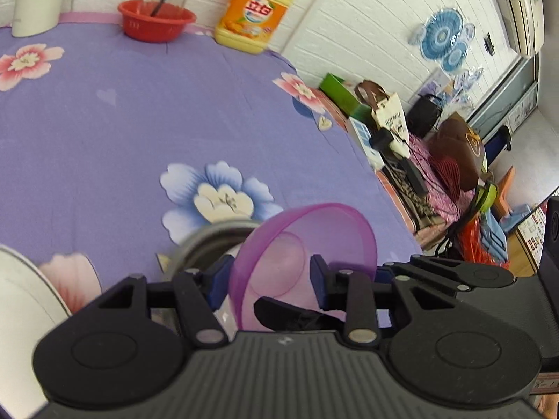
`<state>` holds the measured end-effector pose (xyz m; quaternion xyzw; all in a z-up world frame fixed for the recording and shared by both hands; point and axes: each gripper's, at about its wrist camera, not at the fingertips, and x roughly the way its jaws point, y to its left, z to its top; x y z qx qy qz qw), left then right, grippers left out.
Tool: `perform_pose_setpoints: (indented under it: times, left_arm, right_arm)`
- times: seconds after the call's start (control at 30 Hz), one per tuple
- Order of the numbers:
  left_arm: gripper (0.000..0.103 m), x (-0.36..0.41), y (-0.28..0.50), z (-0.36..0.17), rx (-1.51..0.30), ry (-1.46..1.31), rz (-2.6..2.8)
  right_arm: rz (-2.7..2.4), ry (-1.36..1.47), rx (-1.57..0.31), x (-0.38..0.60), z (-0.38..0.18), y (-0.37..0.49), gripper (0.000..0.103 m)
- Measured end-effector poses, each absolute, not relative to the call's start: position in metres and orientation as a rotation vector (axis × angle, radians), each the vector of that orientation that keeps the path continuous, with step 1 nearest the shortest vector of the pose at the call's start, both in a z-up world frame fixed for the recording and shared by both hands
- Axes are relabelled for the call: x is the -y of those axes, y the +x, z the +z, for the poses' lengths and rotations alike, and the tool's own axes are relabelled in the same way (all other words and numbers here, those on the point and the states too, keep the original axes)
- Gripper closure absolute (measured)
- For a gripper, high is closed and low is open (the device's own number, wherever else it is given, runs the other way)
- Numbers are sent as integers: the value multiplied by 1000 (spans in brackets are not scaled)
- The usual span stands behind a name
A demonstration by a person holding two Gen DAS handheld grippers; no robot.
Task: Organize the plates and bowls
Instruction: 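Lift the pink bowl with the left tool and carry it to the stack, then lower the pink bowl into the white bowl and open the left tool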
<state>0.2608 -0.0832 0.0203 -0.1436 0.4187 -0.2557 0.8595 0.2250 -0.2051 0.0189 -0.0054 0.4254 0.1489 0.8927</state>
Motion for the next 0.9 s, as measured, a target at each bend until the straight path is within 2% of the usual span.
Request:
perform_pose_setpoints:
  times: [0.23,0.27,0.33,0.4,0.53,0.7,0.9]
  left_arm:
    - [68,91,253,14,-866,-231,-509]
    - [65,90,250,16,-836,-193,-490]
    - [40,87,248,23,-800,-168,-463]
    - [38,84,245,31,-747,-135,-445]
    - [30,73,235,45,-652,-117,-414]
    - [29,62,223,44,-581,-94,-329]
    - [29,42,214,21,-614,-182,-291]
  right_arm:
    - [323,28,-884,219,9,213,0]
    - [319,29,-876,220,10,213,0]
    - [303,32,-849,225,13,209,0]
    - [290,47,-816,232,17,204,0]
    - [276,116,-724,246,24,190,0]
    - [219,147,-611,246,13,170,0]
    - [86,269,-534,253,-19,142,0]
